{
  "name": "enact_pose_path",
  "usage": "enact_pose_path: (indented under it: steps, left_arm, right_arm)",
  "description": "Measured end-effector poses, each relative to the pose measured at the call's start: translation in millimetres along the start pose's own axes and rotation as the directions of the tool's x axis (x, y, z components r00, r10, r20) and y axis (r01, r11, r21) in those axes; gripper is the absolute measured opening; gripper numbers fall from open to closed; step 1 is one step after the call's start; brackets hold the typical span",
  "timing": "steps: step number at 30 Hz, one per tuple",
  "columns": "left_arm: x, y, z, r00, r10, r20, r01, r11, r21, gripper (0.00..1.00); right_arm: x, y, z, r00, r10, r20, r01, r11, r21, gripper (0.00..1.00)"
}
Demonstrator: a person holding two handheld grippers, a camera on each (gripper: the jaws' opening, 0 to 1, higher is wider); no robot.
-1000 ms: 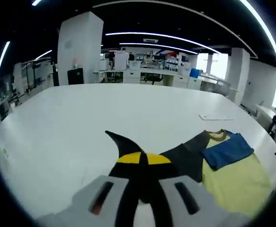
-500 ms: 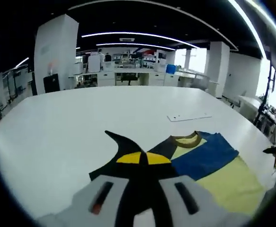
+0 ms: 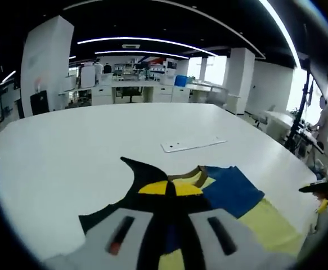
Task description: Fold the garment on the visible template until the final outline fits inside the template.
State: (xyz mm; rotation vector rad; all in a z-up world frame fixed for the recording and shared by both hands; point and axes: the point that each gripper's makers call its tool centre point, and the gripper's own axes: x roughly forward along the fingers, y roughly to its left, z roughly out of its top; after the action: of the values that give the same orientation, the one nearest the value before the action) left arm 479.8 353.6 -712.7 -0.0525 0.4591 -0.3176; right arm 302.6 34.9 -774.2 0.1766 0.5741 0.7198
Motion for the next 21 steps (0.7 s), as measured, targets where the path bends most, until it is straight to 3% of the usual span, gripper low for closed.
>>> enact_pose_path:
  steps: [13,21]
  left_arm:
    - [48,-69.8,7.9,0.993,-0.122,-0.008,0.122,0.993,-0.007,0.0]
    - [58,-123.5,-5.6,0.977,-0.208,-0.036,0.209,0.978,0.008,0.0]
  right_arm:
    - [-7,-11,-5.0,1.0,-0.023,0.008,0.023,0.999,0.032,0.9]
    - [-7,-15,-8.1,1.0,-0.03,0.006,0.03,0.998,0.046,0.9]
